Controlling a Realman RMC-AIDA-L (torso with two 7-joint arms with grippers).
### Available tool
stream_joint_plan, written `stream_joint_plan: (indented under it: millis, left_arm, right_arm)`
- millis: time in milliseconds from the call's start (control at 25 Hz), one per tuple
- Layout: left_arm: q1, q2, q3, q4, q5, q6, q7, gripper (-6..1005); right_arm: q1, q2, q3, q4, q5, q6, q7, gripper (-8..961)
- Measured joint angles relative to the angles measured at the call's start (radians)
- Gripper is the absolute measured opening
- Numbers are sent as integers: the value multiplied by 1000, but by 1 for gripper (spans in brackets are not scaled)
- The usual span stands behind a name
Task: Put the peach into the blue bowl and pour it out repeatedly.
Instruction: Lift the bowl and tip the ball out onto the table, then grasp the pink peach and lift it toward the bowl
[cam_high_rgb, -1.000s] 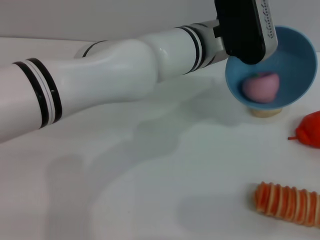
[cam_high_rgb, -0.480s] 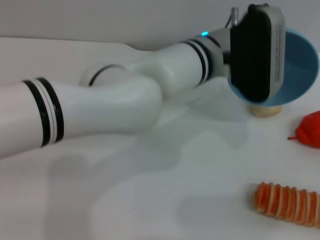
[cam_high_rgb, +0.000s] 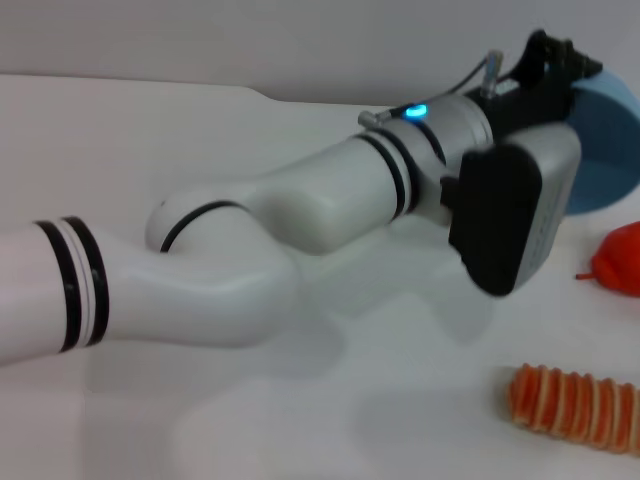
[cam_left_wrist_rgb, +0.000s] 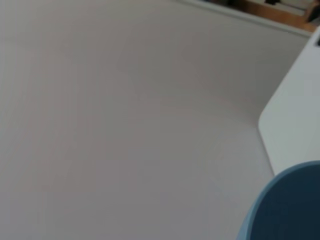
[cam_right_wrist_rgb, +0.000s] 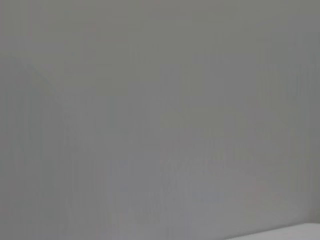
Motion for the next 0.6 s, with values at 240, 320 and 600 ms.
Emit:
stream_joint_plan:
  millis: [240,320,600]
  left_arm:
    - [31,0,36,2,88,-74,8,0]
    - [37,0,38,4,98,-80,16,0]
    - [45,0,-5,27,-63,-97,-107,0]
  right_arm:
    - [8,-1,6,-2,0,-11,-11,680]
    - [9,-1,10,1,0,-21,-19,676]
    - [22,-4,94,50,-15,-40,63,665]
